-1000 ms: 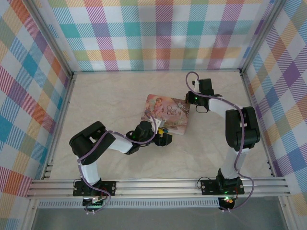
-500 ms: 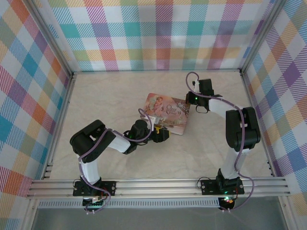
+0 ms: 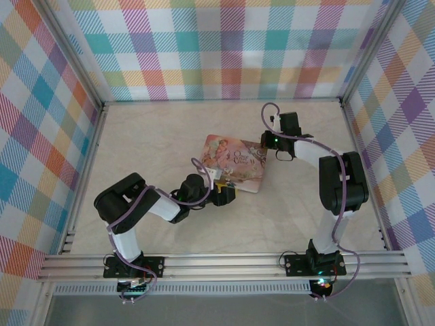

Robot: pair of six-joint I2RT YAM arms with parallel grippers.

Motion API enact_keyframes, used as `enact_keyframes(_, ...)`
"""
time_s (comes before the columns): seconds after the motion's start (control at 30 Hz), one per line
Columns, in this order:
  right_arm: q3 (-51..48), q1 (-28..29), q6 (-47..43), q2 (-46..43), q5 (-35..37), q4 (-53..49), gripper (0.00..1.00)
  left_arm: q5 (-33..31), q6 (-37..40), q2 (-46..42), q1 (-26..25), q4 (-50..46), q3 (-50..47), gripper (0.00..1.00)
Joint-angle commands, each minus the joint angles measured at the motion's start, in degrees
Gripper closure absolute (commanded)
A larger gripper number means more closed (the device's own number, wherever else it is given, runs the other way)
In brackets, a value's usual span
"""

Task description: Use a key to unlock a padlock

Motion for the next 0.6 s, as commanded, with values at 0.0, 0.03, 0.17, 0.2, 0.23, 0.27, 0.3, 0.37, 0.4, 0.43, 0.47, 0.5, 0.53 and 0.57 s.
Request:
enact_keyframes(0.0, -1.16, 0.43, 0.62, -1.03, -1.56, -1.78, 1.00, 0.48, 0.79, -2.16, 0.26, 3.52, -0.72, 0.39)
enact_keyframes(0.03, -1.25, 0.53, 0.62, -1.10, -1.64, -1.70, 1.00, 0.73, 0.83, -2.08, 0.27, 3.62, -0.82, 0.39)
enact_keyframes(0.17, -1.59, 0.54, 0.97, -1.29, -1.91, -1.44, 1.00, 0.95, 0.91, -1.93, 0.29, 3.72, -0.06, 0.39)
enact_keyframes(0.2, -1.61, 0.50, 1.02, -1.36, -1.99, -1.49, 1.00, 1.06, 0.96, -1.66, 0.28, 3.72, 0.26, 0.38)
enact_keyframes(0.23, -1.60, 0.58, 1.07, -1.38, -2.08, -1.37, 1.00, 1.27, 1.05, -1.22, 0.34, 3.80, 0.76, 0.37)
enact_keyframes(0.27, -1.61, 0.58, 1.04, -1.47, -2.13, -1.36, 1.00, 1.46, 1.02, -0.65, 0.27, 3.89, 1.37, 0.37)
enact_keyframes(0.3, -1.61, 0.71, 0.98, -1.47, -2.09, -1.39, 1.00, 1.63, 0.92, -0.05, 0.26, 3.81, 1.97, 0.36)
enact_keyframes(0.37, -1.52, 0.80, 1.02, -1.56, -2.09, -1.45, 1.00, 1.49, 0.37, 1.39, 0.26, 4.51, 3.05, 0.34)
enact_keyframes(0.4, -1.52, 0.89, 1.00, -1.56, -2.09, -1.45, 1.00, 1.56, 0.10, 2.00, 0.31, 5.07, 3.42, 0.33)
enact_keyframes(0.43, -1.52, 0.96, 0.97, -1.62, -2.06, -1.39, 1.00, 1.60, -0.27, 2.68, 0.33, 6.20, 3.76, 0.33)
enact_keyframes(0.47, -1.61, 0.97, 1.08, -1.64, -2.04, -1.42, 1.00, 1.77, -0.71, 3.41, 0.22, 6.96, 4.32, 0.33)
enact_keyframes(0.5, -1.61, 1.05, 1.11, -1.64, -2.05, -1.49, 1.00, 2.10, -1.02, 4.03, 0.18, 7.06, 4.92, 0.33)
enact_keyframes(0.53, -1.61, 1.08, 1.09, -1.65, -2.00, -1.57, 1.00, 2.53, -1.29, 4.51, 0.11, 6.82, 5.65, 0.33)
enact_keyframes(0.57, -1.61, 1.15, 1.03, -1.65, -1.95, -1.55, 1.00, 2.78, -1.55, 5.07, 0.01, 6.62, 6.16, 0.32)
